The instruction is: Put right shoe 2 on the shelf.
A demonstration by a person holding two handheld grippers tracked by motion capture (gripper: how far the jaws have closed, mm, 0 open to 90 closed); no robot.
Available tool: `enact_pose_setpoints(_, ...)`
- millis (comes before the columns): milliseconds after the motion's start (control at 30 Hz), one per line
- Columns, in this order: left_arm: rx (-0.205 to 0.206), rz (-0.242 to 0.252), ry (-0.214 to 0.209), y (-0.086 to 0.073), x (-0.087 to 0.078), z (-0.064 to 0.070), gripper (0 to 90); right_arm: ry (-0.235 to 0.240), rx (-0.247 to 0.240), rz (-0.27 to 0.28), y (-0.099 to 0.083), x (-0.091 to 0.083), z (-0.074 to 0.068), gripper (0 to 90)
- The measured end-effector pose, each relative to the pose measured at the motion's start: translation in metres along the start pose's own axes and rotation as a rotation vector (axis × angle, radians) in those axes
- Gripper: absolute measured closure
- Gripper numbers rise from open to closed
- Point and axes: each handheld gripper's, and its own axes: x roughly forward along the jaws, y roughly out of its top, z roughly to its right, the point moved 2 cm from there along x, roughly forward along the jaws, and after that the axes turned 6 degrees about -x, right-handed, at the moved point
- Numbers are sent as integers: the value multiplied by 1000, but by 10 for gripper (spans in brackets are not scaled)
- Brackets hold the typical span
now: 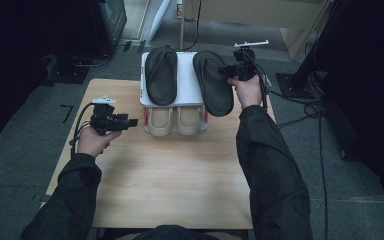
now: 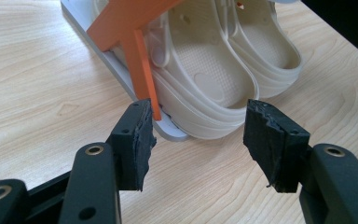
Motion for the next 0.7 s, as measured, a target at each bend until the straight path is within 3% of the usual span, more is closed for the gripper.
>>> enact_pose_setpoints(333, 16, 6, -25, 0, -2, 0, 431, 7, 10, 2, 22, 26, -18, 714)
enact_pose_setpoints(700, 21, 11, -35, 0, -2, -1, 431, -11, 45, -35, 34, 59, -25, 710)
